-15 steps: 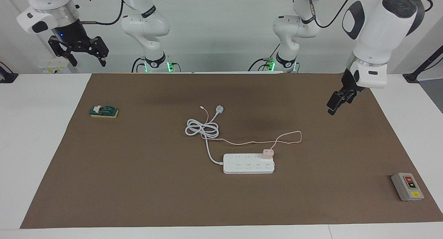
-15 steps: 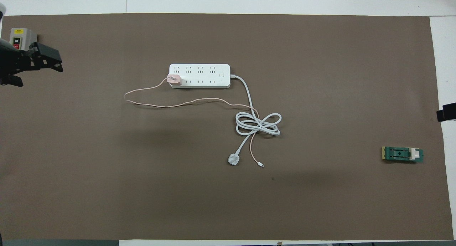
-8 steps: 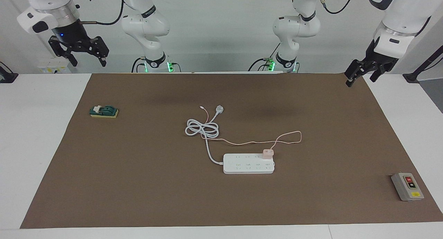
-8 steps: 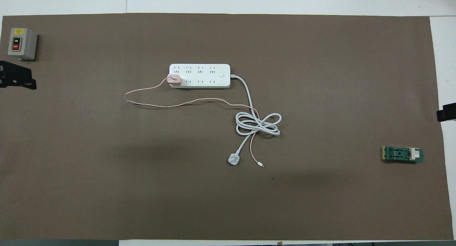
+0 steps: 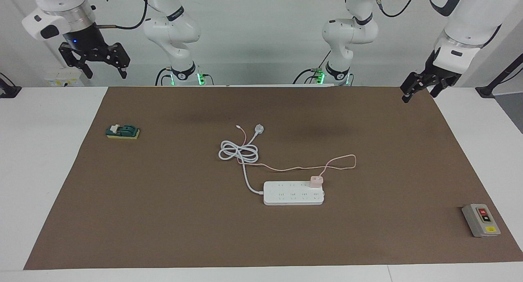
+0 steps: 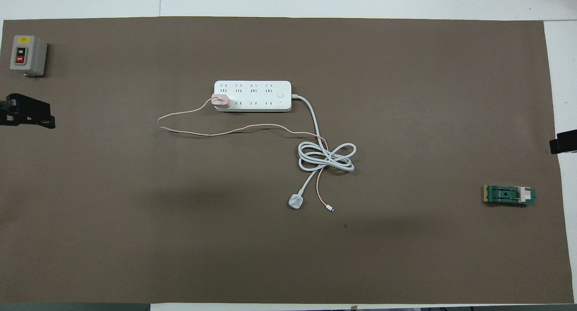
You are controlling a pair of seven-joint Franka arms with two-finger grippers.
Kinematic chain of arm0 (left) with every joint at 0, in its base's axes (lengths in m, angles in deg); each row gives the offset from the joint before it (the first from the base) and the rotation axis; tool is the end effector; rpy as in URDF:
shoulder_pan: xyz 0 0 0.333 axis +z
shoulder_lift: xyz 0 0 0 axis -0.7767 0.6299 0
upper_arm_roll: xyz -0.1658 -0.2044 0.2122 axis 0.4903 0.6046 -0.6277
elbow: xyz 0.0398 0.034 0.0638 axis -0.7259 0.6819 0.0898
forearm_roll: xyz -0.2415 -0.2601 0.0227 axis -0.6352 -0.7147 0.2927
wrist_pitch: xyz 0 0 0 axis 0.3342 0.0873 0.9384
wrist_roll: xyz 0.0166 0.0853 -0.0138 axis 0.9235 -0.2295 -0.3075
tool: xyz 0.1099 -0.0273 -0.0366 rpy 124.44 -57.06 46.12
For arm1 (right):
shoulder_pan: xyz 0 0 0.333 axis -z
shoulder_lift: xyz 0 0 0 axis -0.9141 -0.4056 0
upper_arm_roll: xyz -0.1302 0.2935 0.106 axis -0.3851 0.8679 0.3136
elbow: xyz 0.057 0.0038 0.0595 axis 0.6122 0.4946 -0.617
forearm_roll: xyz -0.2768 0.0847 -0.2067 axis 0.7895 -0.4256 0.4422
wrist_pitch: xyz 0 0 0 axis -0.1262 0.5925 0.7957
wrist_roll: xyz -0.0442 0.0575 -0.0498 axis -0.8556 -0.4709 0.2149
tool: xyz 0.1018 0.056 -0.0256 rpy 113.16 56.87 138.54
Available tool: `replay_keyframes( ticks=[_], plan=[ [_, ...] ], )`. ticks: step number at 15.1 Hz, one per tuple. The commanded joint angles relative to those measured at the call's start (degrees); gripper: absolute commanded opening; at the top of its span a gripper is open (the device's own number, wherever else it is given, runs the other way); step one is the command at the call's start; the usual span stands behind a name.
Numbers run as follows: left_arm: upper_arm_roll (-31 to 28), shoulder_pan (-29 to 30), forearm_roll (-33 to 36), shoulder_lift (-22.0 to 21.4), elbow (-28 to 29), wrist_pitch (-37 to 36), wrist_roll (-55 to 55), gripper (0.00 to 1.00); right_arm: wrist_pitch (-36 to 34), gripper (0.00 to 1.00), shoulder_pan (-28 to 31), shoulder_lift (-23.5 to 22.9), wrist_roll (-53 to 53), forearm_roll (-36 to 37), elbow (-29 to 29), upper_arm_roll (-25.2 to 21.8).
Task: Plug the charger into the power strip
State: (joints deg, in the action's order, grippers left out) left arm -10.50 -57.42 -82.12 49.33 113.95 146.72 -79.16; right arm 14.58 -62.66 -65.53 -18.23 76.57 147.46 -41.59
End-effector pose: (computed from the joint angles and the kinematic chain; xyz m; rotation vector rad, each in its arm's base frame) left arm 0.5003 -0.0172 0.6320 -3.0973 -0.1411 0.0659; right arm 0.4633 -0.0426 0.6778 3.1014 0.0156 -0.0420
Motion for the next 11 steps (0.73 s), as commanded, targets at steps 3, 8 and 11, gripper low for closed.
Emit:
replay_keyframes(
  ticks=[3, 8, 11],
  plan=[
    [-0.16, -0.13, -0.54, -1.37, 0.93, 4.71, 0.55, 1.00, 0.28, 1.00, 0.98, 1.37, -0.18, -1.14, 1.52, 0.36],
    [0.28, -1.27, -0.45, -0.84, -0.04, 4.12, 0.55, 1.00, 0.19, 1.00, 1.07, 1.46, -0.18, -1.14, 1.52, 0.36],
    [0.28, -1.18, -0.72, -1.02, -0.13, 3.94, 0.73, 1.00, 0.19, 1.00, 1.16, 1.46, -0.18, -1.14, 1.52, 0.36]
  ],
)
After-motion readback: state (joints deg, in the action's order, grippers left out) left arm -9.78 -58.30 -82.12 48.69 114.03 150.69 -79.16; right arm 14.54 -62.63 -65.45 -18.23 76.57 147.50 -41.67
